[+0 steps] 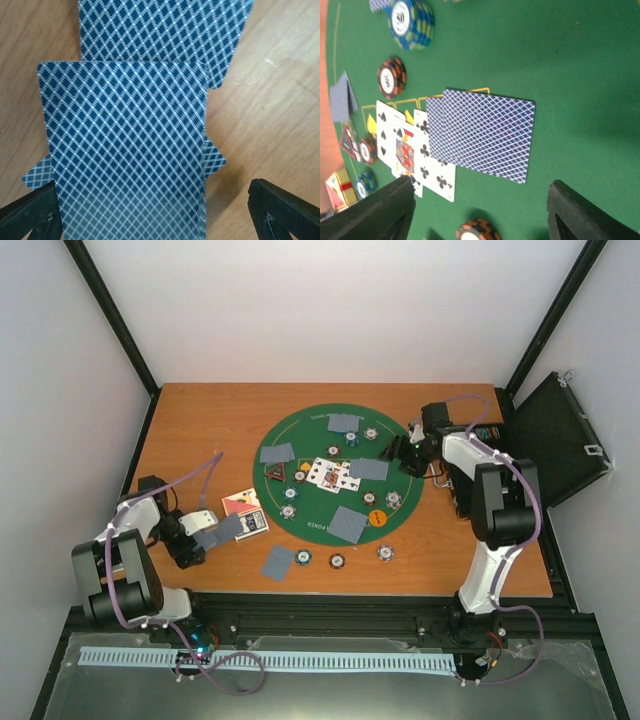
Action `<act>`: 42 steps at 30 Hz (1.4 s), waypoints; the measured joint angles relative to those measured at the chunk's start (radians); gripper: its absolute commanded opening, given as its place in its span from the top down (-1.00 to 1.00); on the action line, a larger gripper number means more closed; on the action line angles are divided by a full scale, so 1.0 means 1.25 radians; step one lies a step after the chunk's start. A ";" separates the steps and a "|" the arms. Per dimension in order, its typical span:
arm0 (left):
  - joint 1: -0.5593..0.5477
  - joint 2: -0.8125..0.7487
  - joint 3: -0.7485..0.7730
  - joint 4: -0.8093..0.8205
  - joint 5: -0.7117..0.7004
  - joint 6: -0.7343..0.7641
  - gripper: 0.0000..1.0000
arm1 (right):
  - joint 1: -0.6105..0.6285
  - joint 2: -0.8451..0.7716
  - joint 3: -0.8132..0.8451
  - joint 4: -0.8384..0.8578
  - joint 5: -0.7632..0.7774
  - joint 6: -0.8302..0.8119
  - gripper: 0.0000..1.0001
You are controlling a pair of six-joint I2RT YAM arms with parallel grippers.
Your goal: Distribute texas hold em gaming equipment
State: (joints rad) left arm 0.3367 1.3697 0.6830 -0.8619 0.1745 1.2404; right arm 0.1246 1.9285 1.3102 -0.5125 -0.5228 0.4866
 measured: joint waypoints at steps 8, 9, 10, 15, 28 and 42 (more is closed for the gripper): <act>0.000 -0.078 0.048 -0.111 0.025 0.001 -1.00 | 0.000 -0.139 -0.002 -0.057 0.071 -0.017 -1.00; 0.000 -0.087 0.072 -0.135 0.037 -0.006 -0.99 | 0.000 -0.164 -0.006 -0.063 0.085 -0.022 -1.00; 0.000 -0.097 0.103 -0.156 0.054 -0.016 -1.00 | 0.000 -0.190 -0.011 -0.067 0.103 -0.025 -1.00; 0.000 -0.138 0.238 -0.173 0.178 -0.166 -1.00 | 0.000 -0.369 -0.106 -0.026 0.238 -0.031 -1.00; -0.033 -0.222 -0.156 0.629 0.329 -0.860 -1.00 | -0.009 -0.735 -0.631 0.446 0.781 -0.143 -1.00; -0.155 -0.034 -0.300 1.257 0.155 -0.995 -1.00 | -0.025 -0.468 -0.787 0.931 0.836 -0.294 -1.00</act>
State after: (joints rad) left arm 0.1429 1.3270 0.3077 0.7094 0.3687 -0.0040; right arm 0.0937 1.3437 0.3264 0.6510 0.5224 0.1188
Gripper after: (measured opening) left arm 0.998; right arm 1.000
